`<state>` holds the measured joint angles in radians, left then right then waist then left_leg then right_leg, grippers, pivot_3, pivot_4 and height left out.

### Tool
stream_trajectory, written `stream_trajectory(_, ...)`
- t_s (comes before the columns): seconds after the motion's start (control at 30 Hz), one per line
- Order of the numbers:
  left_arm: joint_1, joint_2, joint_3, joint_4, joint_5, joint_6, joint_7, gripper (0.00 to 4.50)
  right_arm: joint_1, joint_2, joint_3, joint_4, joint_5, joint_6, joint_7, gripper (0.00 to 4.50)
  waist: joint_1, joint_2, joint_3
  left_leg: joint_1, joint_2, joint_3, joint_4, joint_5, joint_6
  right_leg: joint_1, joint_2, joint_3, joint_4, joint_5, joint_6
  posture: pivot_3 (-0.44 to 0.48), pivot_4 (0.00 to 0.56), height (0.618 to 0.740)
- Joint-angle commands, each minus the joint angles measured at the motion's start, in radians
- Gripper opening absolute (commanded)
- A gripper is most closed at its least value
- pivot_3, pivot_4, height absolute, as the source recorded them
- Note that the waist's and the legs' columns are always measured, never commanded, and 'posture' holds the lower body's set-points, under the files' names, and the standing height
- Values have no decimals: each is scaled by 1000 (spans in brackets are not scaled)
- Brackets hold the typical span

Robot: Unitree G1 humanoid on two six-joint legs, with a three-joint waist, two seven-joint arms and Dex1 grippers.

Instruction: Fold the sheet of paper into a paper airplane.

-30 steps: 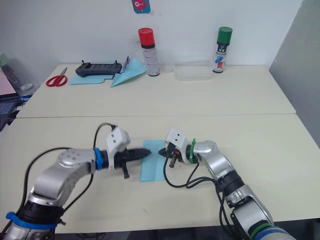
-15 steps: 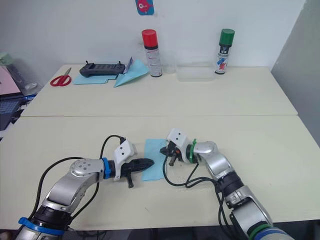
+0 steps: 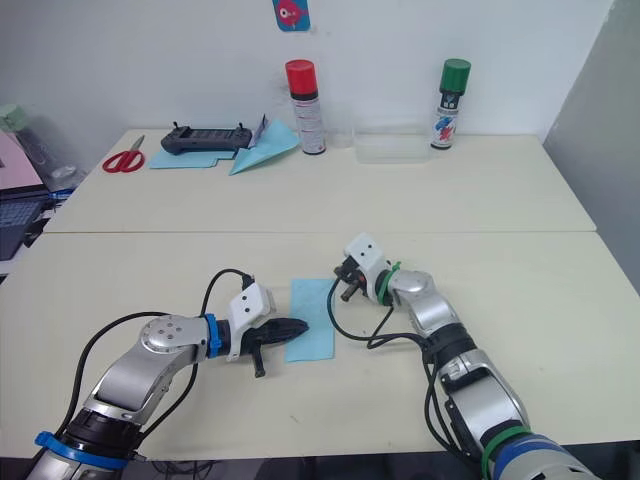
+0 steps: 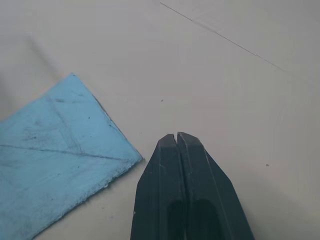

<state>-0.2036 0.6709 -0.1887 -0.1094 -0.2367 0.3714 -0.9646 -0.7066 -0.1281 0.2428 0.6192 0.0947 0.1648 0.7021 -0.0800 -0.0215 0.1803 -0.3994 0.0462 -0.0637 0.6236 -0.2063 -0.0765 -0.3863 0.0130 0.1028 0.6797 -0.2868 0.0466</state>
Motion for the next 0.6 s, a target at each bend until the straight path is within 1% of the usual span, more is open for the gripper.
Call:
stream_trajectory(0.03, 20, 12, -39, 31, 28, 41, -17, 0, 30, -13, -34, -130, 76, 5, 114, 34, -1, 1, 0, -1, 0, 0, 0, 0, 0, -1, 0, 0, 0, 0, 1, 0, 150, 740)
stream_trajectory(0.2, 22, 15, -46, 24, 37, 33, -26, 0, 86, -40, 6, -256, 94, 69, 220, 34, 0, 2, 1, 0, 0, 0, -5, 0, 0, -2, 0, -1, 0, 0, 1, 0, 150, 740)
stream_trajectory(0.37, 22, 16, -46, 21, 39, 38, -31, 0, 125, -28, 39, -273, 69, 104, 215, 34, 0, 2, 1, 0, 0, 0, -5, 0, 0, -2, 0, -1, 0, -1, 0, 0, 150, 740)
stream_trajectory(0.5, 23, 19, -48, 12, 37, 47, -36, 0, 135, -45, 94, -252, -3, 117, 199, 34, -1, 1, 1, 0, 0, 0, -5, 0, 0, -2, 0, -1, 0, -1, 0, 0, 150, 740)
stream_trajectory(0.6, 22, 17, -52, 13, 40, 50, -34, 0, 182, -92, 145, -313, -2, 140, 289, 34, 0, 1, 1, 0, 0, 0, -6, 0, 0, -2, 0, -1, -1, -1, 0, 0, 150, 740)
